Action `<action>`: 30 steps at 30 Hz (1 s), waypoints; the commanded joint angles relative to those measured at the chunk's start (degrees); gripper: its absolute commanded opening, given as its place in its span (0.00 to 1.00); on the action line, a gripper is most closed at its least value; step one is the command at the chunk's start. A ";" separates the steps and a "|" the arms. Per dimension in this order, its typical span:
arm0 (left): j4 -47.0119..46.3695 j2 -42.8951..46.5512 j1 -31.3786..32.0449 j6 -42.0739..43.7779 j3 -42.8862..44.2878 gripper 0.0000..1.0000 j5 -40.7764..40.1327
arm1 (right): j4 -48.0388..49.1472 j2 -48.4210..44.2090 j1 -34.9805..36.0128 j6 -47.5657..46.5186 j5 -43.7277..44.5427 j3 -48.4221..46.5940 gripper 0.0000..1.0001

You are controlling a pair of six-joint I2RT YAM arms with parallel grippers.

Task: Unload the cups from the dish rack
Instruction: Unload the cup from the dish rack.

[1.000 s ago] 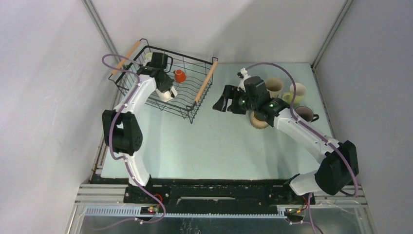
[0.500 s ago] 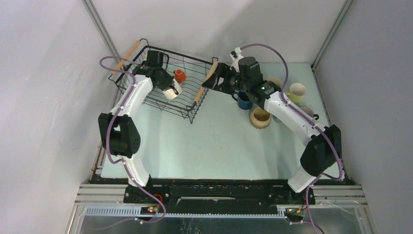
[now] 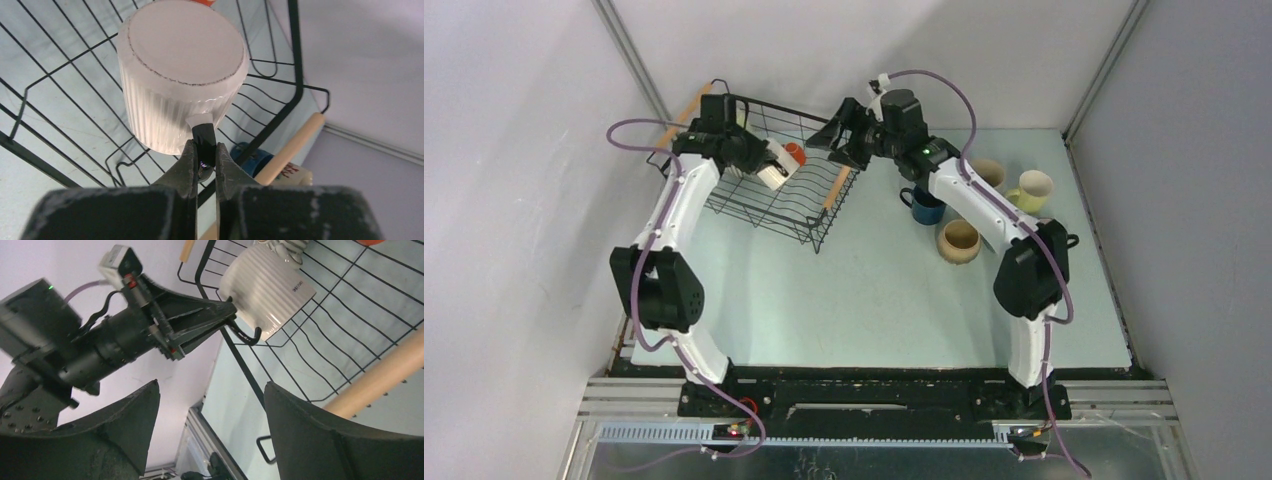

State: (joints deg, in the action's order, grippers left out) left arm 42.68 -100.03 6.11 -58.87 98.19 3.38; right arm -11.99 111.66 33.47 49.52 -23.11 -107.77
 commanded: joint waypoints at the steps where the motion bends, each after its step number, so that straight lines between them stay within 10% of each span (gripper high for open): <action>1: -7.09 5.82 -1.19 -3.28 5.95 0.00 4.60 | 2.30 3.55 0.43 5.99 -1.72 -5.41 0.83; 30: -18.50 12.82 -1.87 -14.87 -0.30 0.00 17.26 | 21.38 12.63 -0.40 31.36 -2.11 -6.67 0.84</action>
State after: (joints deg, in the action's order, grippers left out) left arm 33.67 -93.76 4.36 -71.00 99.26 16.60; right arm 2.24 122.76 33.43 75.88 -24.77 -112.09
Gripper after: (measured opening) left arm 0.094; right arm 0.845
